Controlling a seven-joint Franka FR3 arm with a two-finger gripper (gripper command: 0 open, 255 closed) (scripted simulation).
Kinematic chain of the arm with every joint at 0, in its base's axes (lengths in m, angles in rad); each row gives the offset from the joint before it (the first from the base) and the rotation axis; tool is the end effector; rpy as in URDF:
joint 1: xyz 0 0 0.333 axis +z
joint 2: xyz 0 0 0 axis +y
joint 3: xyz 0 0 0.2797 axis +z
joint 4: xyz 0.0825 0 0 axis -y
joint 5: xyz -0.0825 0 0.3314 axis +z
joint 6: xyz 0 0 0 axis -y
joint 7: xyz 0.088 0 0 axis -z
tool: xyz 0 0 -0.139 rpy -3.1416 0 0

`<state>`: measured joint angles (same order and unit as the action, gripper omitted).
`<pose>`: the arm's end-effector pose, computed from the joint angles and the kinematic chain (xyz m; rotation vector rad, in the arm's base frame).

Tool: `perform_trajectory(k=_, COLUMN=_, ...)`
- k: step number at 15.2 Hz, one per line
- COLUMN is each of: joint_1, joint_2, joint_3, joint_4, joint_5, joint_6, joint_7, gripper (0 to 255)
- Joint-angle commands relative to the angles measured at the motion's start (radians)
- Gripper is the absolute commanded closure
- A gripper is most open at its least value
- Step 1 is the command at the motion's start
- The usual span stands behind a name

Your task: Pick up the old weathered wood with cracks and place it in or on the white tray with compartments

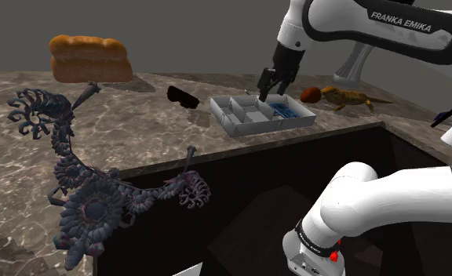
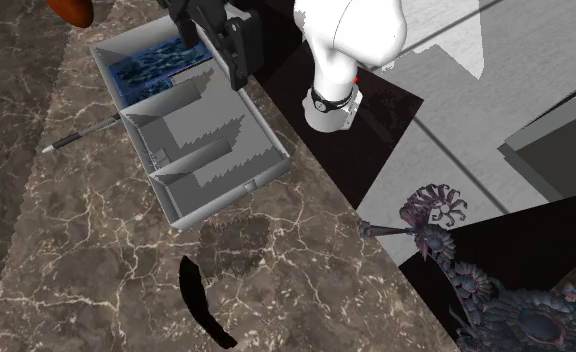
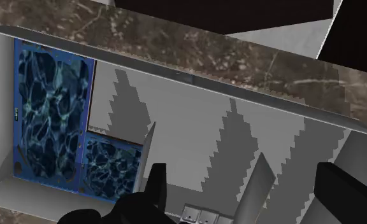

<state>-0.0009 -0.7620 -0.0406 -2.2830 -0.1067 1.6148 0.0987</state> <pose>0.2934 -0.0297 0.5612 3.0561 -0.1998 0.1470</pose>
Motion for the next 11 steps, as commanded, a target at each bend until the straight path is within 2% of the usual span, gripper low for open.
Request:
perform_trajectory(k=1, joint_1=0.0, joint_2=0.0, joint_3=0.0, joint_4=0.0, joint_5=0.0, joint_6=0.0, joint_7=0.0, gripper=0)
perform_trajectory(k=6, joint_1=0.101, joint_2=0.169, joint_3=-0.11, joint_4=0.089, joint_5=0.008, joint_6=0.108, joint_7=-0.301, gripper=0)
perform_trajectory(k=11, joint_1=0.202, joint_2=0.348, joint_3=-0.195, joint_4=0.215, joint_5=0.065, joint_6=0.169, joint_7=-0.608, gripper=0)
